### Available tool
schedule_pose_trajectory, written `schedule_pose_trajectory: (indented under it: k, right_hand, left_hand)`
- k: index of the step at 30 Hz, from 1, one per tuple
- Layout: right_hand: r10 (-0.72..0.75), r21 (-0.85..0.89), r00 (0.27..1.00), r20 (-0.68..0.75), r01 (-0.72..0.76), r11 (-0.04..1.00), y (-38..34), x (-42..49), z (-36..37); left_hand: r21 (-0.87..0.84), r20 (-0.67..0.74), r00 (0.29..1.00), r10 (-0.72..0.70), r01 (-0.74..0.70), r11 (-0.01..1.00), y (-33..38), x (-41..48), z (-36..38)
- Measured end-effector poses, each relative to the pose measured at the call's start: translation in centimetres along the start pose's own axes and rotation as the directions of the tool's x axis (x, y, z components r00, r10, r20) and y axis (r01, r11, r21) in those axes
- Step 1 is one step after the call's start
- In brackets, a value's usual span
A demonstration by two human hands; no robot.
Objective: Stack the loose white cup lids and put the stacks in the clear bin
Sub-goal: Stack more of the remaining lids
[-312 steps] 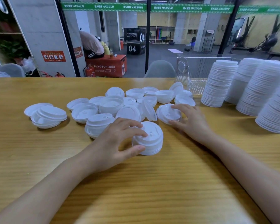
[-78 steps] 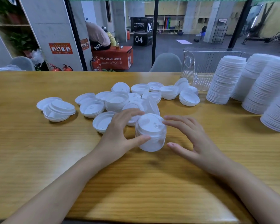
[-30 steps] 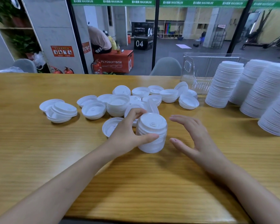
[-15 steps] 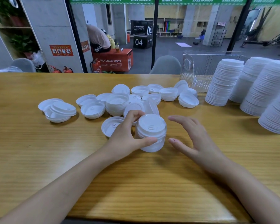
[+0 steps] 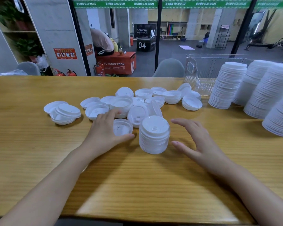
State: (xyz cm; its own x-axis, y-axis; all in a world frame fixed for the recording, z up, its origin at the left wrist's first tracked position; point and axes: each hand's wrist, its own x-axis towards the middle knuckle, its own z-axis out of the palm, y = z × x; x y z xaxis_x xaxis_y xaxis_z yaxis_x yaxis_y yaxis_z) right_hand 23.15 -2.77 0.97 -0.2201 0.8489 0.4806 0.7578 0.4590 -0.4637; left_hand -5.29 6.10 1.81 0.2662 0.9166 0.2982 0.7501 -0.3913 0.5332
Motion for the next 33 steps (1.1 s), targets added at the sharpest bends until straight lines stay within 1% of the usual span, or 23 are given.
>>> schedule_pose_trajectory:
  k: [2,4,6,7,8,10,11,14,17,18,20,22,26,29,33]
  right_hand:
    - [0.0,0.002,1.0,0.003,0.0,1.0,0.0,0.0,0.0]
    - [-0.002,0.0,1.0,0.004,0.002,1.0,0.0,0.0,0.0]
    - [0.002,0.0,1.0,0.003,-0.002,1.0,0.0,0.0,0.0]
    - [0.003,0.002,1.0,0.003,-0.003,1.0,0.0,0.1,0.0]
    - [0.003,0.003,1.0,0.004,-0.003,1.0,0.0,0.1,0.0]
    - [0.004,0.006,1.0,0.007,-0.004,1.0,0.0,0.0,0.0]
    - [0.005,0.006,1.0,0.008,-0.005,1.0,0.0,0.0,0.0]
    - [0.007,0.004,1.0,0.012,-0.007,1.0,0.0,0.0,0.0]
    - [0.006,0.006,1.0,0.014,-0.006,1.0,0.0,0.0,0.0]
    - [0.007,0.008,1.0,0.016,-0.008,1.0,0.0,0.1,0.0]
    - [0.009,0.009,1.0,0.016,-0.009,1.0,-0.1,0.1,-0.1]
    - [0.012,0.008,1.0,0.015,-0.012,1.0,-0.2,0.1,-0.1]
    - [0.014,0.0,1.0,0.011,-0.014,1.0,-0.2,0.1,-0.1]
    - [0.013,-0.003,1.0,0.008,-0.013,1.0,-0.2,0.1,-0.2]
    - [0.016,-0.004,1.0,0.013,-0.016,1.0,-0.3,0.1,-0.2]
  left_hand:
    - [0.105,0.024,1.0,-0.017,0.015,0.994,-0.2,0.1,0.3]
    - [0.166,0.011,1.0,-0.02,0.018,0.986,-0.2,0.1,0.5]
    - [0.203,-0.005,1.0,-0.023,0.024,0.979,0.1,0.1,0.3]
    - [0.183,-0.015,1.0,-0.027,0.029,0.983,0.2,0.1,0.1]
    - [0.124,-0.028,0.999,-0.031,0.034,0.992,0.4,0.1,0.0]
    - [-0.073,-0.074,0.997,-0.025,0.019,0.997,0.7,0.1,-0.3]
    - [-0.175,-0.101,0.995,-0.018,0.0,0.984,1.0,0.0,-0.3]
    - [-0.412,-0.203,0.979,-0.019,-0.067,0.909,2.0,-0.1,-0.3]
    - [-0.58,-0.275,0.961,-0.007,-0.16,0.798,3.0,-0.5,-0.3]
    - [-0.627,-0.271,0.963,0.005,-0.18,0.758,3.4,-0.6,-0.2]
    - [-0.696,-0.217,0.976,0.036,-0.18,0.695,4.1,-0.9,0.2]
    - [-0.717,-0.126,0.989,0.073,-0.142,0.683,4.8,-0.9,0.9]
    - [-0.679,0.02,0.994,0.104,-0.063,0.731,5.2,-0.8,2.1]
    - [-0.636,0.06,0.991,0.122,-0.056,0.77,5.2,-0.8,2.6]
    - [-0.611,0.069,0.989,0.128,-0.06,0.79,5.1,-0.9,2.8]
